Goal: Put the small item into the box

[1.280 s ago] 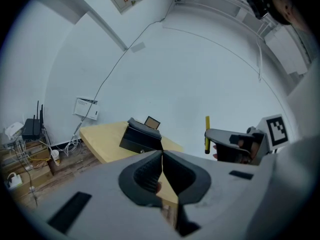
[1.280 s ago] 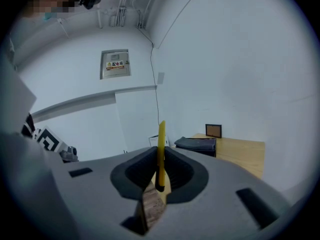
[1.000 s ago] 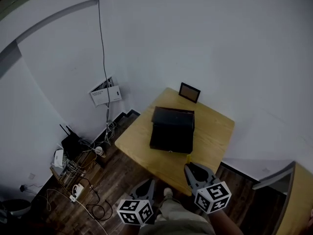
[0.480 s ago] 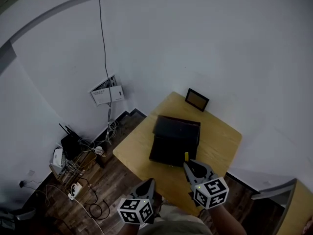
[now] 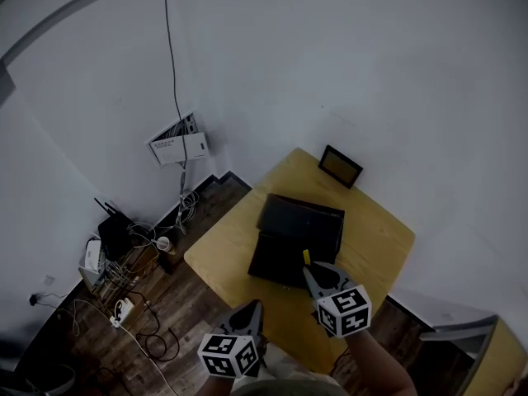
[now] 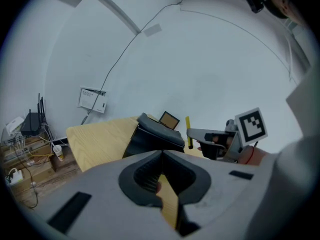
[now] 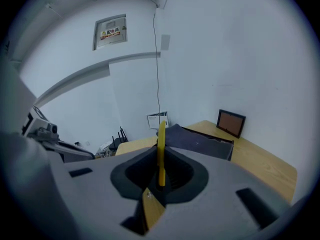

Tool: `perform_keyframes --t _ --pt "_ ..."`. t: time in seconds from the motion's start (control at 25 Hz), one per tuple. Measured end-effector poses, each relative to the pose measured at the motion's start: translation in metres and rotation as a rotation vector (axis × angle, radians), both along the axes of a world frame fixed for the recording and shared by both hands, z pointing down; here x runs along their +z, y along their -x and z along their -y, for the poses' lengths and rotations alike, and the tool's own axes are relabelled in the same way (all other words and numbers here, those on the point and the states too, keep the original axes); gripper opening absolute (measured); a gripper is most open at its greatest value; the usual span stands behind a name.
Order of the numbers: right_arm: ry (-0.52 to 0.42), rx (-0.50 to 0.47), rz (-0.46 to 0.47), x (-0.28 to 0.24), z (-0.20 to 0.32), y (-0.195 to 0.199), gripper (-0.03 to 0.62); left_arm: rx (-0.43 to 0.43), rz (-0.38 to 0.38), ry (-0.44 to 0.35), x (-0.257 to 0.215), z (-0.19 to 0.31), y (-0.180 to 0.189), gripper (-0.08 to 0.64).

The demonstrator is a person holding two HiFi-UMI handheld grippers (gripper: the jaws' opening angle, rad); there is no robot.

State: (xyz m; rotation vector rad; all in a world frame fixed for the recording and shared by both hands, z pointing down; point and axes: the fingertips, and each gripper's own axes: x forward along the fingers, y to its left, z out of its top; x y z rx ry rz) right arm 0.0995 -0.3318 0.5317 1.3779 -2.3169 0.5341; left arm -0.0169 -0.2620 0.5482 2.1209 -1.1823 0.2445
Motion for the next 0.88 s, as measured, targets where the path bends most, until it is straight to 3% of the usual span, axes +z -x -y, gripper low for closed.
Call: perform_keyframes --t 0.88 --pt "0.314 -0.233 -0.275 0.140 0.052 0.023 0.037 -0.030 0.009 0.067 0.028 0.023 -0.003 0.004"
